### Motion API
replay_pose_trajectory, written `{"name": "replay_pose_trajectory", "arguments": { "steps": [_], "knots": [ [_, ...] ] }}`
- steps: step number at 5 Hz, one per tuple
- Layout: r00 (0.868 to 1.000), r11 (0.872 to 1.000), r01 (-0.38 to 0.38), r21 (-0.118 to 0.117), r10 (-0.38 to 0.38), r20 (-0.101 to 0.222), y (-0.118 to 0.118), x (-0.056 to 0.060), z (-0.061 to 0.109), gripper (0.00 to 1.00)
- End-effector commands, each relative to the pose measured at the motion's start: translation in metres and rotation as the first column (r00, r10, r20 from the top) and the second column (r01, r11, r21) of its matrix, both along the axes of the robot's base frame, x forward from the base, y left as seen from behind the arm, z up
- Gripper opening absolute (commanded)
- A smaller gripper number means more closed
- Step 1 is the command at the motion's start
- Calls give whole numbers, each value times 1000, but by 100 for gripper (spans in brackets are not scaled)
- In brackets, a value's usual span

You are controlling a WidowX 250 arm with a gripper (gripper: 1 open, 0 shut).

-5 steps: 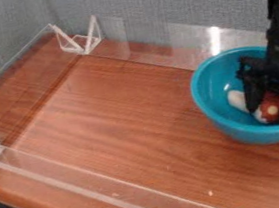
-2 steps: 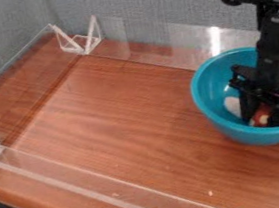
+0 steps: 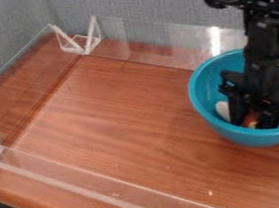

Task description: Remove the mushroom from inside the blue bowl and put it on the table

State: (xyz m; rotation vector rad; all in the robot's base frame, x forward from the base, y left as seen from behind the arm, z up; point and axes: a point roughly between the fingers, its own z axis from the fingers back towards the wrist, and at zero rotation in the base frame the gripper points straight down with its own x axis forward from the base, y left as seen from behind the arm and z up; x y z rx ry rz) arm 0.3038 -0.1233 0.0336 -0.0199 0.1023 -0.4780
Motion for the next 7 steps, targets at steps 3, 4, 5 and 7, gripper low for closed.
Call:
{"name": "replay_pose_trajectory", "arguments": {
  "steps": [3,4,5,7],
  "knots": [
    [1000,1000,-18,-1,18,12,25,-2,11,0],
    [1000,1000,-22,-1,22,8,30,-3,11,0],
    [1000,1000,-27,-2,27,5,35,-6,12,0],
    [999,999,-34,-5,34,-2,42,-9,12,0]
  ]
}}
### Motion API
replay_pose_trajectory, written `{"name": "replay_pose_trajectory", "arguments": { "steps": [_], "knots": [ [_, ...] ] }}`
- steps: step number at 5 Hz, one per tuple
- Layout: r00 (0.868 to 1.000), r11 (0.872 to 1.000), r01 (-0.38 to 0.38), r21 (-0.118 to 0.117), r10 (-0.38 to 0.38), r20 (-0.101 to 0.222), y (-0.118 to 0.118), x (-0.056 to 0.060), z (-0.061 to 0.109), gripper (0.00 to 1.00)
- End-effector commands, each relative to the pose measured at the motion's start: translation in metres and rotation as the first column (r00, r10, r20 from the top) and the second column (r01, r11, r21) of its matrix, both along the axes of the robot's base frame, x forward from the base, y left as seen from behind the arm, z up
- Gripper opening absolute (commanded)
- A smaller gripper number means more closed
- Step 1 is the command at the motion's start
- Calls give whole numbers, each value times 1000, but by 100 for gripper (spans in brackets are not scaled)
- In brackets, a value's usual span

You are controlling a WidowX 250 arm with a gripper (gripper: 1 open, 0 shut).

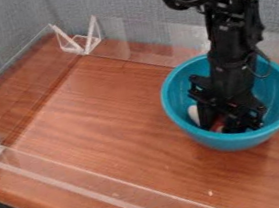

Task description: Remove the mushroom from inside the blue bowl and put it on the table

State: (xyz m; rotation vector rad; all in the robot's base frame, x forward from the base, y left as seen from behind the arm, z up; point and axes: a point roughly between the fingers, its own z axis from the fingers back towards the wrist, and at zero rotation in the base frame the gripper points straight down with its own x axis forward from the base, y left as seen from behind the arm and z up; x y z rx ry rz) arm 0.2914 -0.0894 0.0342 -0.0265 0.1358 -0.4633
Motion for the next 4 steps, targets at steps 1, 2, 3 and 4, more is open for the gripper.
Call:
{"name": "replay_pose_trajectory", "arguments": {
  "steps": [1,2,3,4],
  "knots": [
    [999,1000,-21,-8,21,28,10,2,12,0],
    [999,1000,-21,-9,21,26,11,2,12,0],
    [999,1000,-19,-9,19,26,12,1,13,0],
    [999,1000,-10,-12,11,37,12,1,19,0]
  ]
}}
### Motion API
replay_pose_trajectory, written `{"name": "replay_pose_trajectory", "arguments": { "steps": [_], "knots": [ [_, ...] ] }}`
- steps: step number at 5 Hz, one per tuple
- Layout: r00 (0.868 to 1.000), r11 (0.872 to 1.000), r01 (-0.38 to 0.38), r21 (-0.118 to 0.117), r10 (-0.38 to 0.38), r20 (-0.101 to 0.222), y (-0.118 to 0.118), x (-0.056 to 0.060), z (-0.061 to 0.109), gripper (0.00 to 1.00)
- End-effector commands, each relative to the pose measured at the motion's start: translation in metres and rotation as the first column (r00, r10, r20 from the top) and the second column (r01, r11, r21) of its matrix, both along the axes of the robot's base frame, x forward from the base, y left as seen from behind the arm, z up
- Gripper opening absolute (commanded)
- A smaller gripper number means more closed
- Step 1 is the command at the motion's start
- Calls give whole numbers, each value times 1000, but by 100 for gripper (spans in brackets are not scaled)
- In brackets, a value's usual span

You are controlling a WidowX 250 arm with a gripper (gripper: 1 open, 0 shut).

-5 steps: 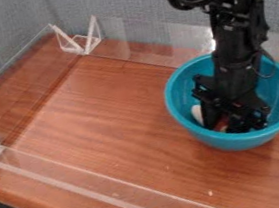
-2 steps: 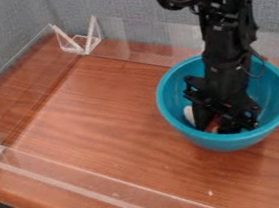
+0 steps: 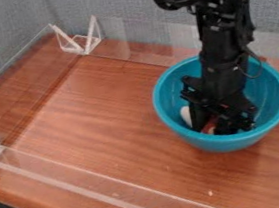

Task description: Remove the mushroom from inside the blue bowl and put it on the table

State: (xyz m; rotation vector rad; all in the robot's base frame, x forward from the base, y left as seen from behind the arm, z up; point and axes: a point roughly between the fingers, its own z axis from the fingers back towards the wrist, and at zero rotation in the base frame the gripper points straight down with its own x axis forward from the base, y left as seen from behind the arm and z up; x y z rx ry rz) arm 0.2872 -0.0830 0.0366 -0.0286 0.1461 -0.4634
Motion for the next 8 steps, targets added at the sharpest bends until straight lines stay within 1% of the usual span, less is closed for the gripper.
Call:
{"name": "replay_pose_trajectory", "arguments": {
  "steps": [1,8],
  "knots": [
    [998,1000,-2,-14,2,58,6,4,23,0],
    [996,999,34,-15,-33,79,10,-3,43,0]
  ]
}}
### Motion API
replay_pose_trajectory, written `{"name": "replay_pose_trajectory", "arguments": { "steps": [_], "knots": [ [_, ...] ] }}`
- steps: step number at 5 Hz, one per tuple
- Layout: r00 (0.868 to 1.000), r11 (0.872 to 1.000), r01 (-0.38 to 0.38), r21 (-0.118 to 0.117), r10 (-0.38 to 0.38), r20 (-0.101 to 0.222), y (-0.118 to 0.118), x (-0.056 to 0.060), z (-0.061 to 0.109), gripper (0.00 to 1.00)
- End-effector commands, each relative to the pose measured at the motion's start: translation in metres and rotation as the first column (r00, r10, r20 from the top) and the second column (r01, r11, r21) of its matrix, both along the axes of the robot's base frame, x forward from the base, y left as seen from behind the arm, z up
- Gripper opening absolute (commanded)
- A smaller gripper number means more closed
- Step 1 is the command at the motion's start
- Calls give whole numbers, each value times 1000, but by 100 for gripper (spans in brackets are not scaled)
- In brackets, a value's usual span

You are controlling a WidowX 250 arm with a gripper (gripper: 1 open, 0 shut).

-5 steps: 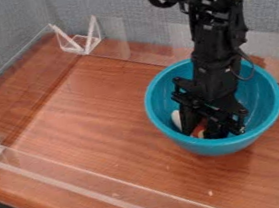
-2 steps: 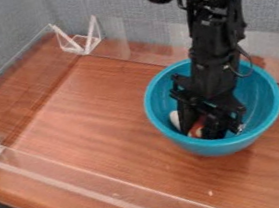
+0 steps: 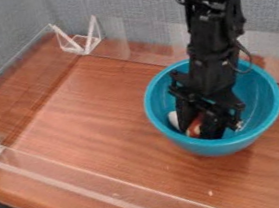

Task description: Remove the mushroom from inside the blue bowl and put it on the table

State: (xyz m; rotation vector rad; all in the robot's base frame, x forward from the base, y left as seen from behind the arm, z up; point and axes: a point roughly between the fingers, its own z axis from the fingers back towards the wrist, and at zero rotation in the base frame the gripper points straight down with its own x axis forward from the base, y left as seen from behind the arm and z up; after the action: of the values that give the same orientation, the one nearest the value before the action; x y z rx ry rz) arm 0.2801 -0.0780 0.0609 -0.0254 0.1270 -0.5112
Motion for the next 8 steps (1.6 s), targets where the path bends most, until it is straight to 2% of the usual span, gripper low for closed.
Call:
{"name": "replay_pose_trajectory", "arguments": {
  "steps": [1,5,8],
  "knots": [
    [998,1000,-9,-14,10,63,6,4,22,0],
    [996,1000,-5,-11,6,87,10,0,38,0],
    [993,1000,-8,-9,9,121,10,-1,53,0]
  ]
}}
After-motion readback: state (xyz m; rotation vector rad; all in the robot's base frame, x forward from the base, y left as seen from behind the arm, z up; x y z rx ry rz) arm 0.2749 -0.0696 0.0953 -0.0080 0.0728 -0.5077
